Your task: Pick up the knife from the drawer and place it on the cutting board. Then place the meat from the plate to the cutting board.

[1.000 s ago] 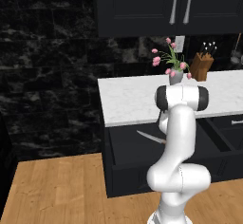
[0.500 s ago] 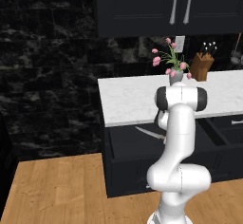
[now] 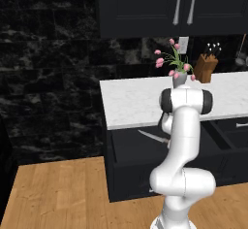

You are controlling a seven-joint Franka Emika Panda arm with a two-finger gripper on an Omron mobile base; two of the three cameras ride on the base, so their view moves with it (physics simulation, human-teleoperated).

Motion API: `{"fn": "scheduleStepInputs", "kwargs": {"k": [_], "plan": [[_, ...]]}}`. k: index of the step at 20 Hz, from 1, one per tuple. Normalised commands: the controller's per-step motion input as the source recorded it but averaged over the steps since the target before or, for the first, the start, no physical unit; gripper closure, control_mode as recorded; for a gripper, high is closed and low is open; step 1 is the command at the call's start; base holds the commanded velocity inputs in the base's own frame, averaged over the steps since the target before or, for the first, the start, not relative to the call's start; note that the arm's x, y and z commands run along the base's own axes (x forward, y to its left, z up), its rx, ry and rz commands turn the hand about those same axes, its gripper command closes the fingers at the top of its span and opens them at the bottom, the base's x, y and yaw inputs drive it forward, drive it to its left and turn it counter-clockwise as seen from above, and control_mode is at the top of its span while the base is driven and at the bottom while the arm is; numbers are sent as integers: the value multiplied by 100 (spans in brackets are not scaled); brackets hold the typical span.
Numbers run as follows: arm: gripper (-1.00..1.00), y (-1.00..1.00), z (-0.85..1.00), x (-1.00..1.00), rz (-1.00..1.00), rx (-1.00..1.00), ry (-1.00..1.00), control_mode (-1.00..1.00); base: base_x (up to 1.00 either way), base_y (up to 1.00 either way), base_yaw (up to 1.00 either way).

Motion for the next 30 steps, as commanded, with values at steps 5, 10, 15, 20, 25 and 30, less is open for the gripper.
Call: {"fn": "scheduleStepInputs", "kwargs": {"k": [5,10,15,20,25,30], "plan": [[100,8,-61,-100,0,0,-19,-100,0,0,0],[100,0,-26,-72,0,0,-14,-100,0,0,0],[100,0,63,-5,3,-1,-2,-100,0,0,0],[100,0,100,0,20,-7,2,-100,0,0,0],[100,0,100,-7,35,-5,0,-100,0,0,0],[100,-2,100,0,35,3,6,-100,0,0,0]]}}
